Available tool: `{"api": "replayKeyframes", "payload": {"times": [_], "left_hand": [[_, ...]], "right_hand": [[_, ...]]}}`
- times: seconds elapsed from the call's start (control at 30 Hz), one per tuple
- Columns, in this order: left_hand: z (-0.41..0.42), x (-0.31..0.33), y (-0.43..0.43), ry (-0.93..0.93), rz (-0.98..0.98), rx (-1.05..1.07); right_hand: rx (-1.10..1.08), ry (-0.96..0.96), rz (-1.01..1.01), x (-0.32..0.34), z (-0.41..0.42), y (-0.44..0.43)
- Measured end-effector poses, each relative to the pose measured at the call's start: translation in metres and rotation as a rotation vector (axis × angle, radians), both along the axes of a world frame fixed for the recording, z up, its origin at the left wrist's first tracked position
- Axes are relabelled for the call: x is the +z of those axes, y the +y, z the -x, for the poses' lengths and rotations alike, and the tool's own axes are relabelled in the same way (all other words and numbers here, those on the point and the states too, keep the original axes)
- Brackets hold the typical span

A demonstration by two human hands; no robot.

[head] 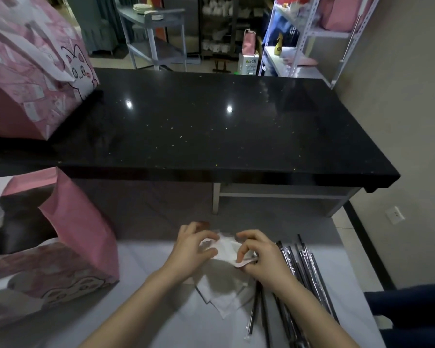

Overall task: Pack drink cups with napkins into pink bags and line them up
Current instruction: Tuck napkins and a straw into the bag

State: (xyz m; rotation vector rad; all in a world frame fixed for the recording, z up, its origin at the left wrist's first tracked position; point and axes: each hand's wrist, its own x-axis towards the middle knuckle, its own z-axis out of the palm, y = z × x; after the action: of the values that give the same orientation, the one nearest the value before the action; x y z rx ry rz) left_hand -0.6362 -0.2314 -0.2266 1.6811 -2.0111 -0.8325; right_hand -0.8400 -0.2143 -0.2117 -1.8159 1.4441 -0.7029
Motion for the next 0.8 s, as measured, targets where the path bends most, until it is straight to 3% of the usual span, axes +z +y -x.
{"api": "replayKeyframes", "payload": {"times": [0.23,0.4,0.53,0.63,0.8], "left_hand": [[-0.001,0.009,0.004,0.175,0.077,0.031],[-0.011,0.022,0.014,0.466,-0.07,0.107],[-0.017,0.028,0.017,0.53,-0.032,0.21],[-0.022,0.034,0.02,0.606,-0.013,0.269],[-0.025,0.05,0.033,0.764,-0.065,0.272]], "right_hand": [[0.036,0.064,0.067,0.011,0.001,0.006],[0.101,-0.104,-0.066,0.031,-0.007,0.012],[0.183,-0.178,-0.195,0.052,-0.016,0.011],[0.299,-0.128,-0.25,0.057,-0.023,0.017],[0.069,-0.172,-0.117,0.055,-0.041,0.019]]}}
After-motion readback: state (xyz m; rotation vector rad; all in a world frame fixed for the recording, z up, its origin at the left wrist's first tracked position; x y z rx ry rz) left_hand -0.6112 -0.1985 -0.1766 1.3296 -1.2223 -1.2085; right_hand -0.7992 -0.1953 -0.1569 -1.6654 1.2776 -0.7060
